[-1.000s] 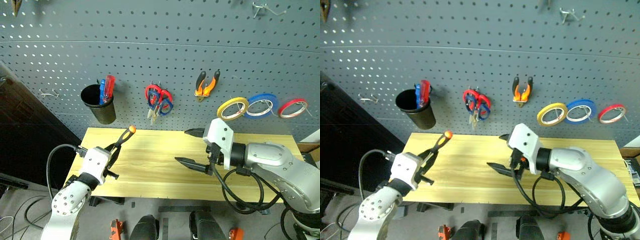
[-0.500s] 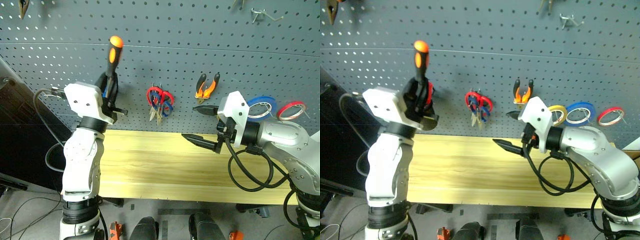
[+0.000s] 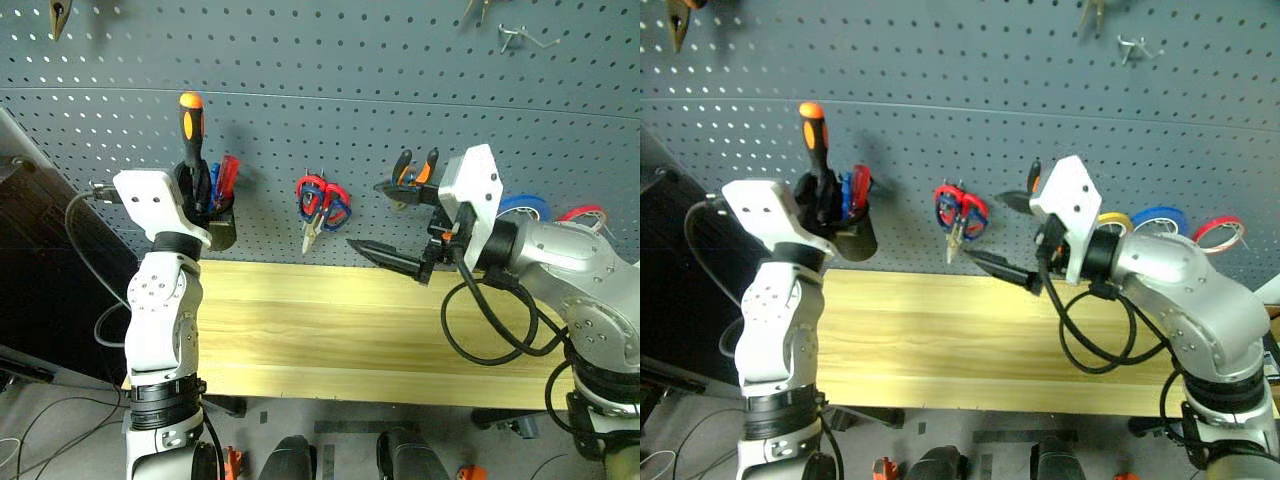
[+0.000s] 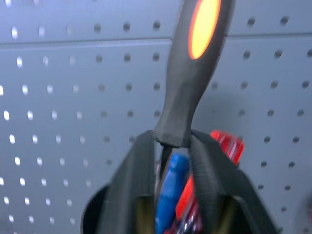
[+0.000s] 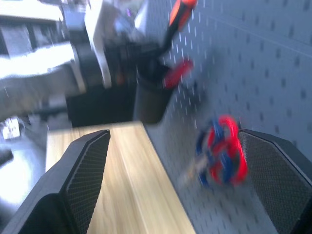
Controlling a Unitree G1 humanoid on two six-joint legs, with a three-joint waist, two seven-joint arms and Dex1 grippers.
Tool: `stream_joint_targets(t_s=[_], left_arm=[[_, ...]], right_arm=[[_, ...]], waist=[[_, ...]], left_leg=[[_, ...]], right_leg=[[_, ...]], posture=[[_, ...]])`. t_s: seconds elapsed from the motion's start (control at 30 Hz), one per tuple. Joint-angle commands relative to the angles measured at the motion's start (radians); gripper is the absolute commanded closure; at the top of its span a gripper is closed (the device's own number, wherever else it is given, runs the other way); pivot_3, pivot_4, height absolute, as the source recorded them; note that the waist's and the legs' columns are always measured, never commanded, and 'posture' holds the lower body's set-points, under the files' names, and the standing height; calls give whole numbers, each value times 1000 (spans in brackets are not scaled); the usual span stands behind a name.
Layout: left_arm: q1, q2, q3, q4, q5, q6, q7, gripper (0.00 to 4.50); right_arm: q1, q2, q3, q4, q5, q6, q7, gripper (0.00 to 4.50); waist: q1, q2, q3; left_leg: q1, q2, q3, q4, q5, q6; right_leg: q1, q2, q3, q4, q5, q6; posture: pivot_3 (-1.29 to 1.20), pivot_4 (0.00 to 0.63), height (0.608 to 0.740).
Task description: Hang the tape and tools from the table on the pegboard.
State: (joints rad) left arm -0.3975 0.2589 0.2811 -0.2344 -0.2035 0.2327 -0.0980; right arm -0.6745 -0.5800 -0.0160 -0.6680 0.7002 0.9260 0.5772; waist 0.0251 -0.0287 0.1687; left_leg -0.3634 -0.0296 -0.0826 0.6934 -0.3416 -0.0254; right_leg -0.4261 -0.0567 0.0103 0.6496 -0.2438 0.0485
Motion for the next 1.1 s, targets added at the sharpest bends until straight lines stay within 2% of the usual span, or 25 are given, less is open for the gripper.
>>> stream_joint_targets(t_s=[0.03,0.23,0.33,0.5,0.63,0.7,0.93,1.1], left_arm=[[-3,-4,9,-29,-17,-11,9,2154],[-15,-5,-7,-84,-7,-6,34,319],[-18,16,-64,-159,-21,10,-23,319],[101,51,-162,-254,-139,181,-150,319],[200,55,-189,-229,-99,258,-120,319],[242,67,-201,-202,-62,276,-111,319],[297,103,-202,-44,41,186,-122,319],[282,90,-188,111,46,118,-144,319]], right_arm=[[-9,-11,-29,-26,27,4,-18,0],[16,-29,-37,-36,42,1,-27,0],[47,-53,-60,-42,52,-1,-21,0],[133,-82,-79,-59,53,-10,-20,0],[168,-39,-61,-51,15,-34,-79,0],[219,4,-45,-27,-59,-68,-155,0],[520,154,4,119,-364,-385,-328,0],[717,285,-58,334,-469,-665,-395,0]], waist=[[1,0,-1],[1,1,-13],[1,0,-16],[2,3,-33],[-3,7,-37],[1,8,-38],[10,6,-53],[6,10,-75]], left_leg=[[0,0,0,0,0,0],[0,0,0,1,0,0],[0,0,0,2,0,0],[1,-1,1,1,-1,1],[5,0,4,2,-1,2],[9,0,4,2,-1,2],[19,-3,4,3,-1,2],[19,-9,3,1,0,1]], right_leg=[[0,0,0,0,0,0],[1,0,0,1,0,0],[1,0,1,1,0,0],[1,0,3,1,0,1],[2,2,6,6,0,0],[4,3,6,9,0,0],[14,3,7,10,0,0],[13,2,8,9,0,0]], posture=[[60,110,740],[69,96,740],[83,94,740],[100,88,740],[98,81,740],[97,72,740],[82,54,740],[74,32,740]])
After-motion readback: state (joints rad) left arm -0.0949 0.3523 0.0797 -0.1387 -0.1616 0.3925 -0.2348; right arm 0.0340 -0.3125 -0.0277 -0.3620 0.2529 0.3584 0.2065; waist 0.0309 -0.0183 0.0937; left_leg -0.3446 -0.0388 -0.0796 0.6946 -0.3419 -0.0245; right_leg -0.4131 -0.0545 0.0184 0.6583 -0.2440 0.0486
